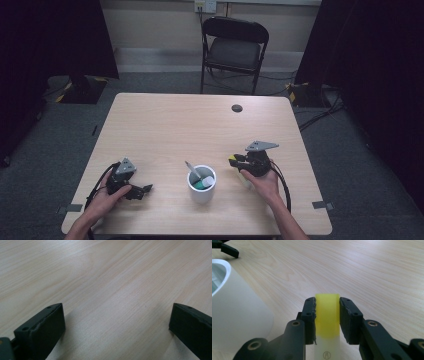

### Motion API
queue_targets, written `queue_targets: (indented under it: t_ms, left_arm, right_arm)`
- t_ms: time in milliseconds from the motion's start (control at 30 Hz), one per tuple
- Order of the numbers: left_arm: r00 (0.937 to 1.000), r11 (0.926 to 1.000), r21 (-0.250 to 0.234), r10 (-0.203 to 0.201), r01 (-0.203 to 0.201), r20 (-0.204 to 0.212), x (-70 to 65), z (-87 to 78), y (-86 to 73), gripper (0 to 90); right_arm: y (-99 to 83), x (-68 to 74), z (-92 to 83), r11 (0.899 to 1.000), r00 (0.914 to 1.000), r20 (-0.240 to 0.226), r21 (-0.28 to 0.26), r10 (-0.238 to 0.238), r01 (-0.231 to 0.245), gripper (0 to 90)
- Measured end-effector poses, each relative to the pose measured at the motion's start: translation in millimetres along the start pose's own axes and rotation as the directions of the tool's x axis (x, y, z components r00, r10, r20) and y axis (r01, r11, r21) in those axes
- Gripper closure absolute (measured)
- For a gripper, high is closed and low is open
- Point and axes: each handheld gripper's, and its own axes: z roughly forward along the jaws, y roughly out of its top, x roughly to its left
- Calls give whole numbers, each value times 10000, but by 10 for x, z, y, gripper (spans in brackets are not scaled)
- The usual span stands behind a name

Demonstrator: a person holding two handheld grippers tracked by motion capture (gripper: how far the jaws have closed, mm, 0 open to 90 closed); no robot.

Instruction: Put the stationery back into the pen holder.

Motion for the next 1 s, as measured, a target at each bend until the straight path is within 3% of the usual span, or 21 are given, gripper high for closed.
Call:
queue_targets:
  t_ms: [533, 1000]
  left_arm:
    - [10000, 10000, 5, 3, -3, -5, 0, -1, 0, 0]
    - [10000, 10000, 2, 4, -4, 0, 0, 0, 0, 0]
  right_arm:
    - [71, 31, -153, 9974, 10000, 59, -714, -52, 56, 674]
    - [154, 43, -291, 9891, 9992, -326, -1447, 234, -279, 674]
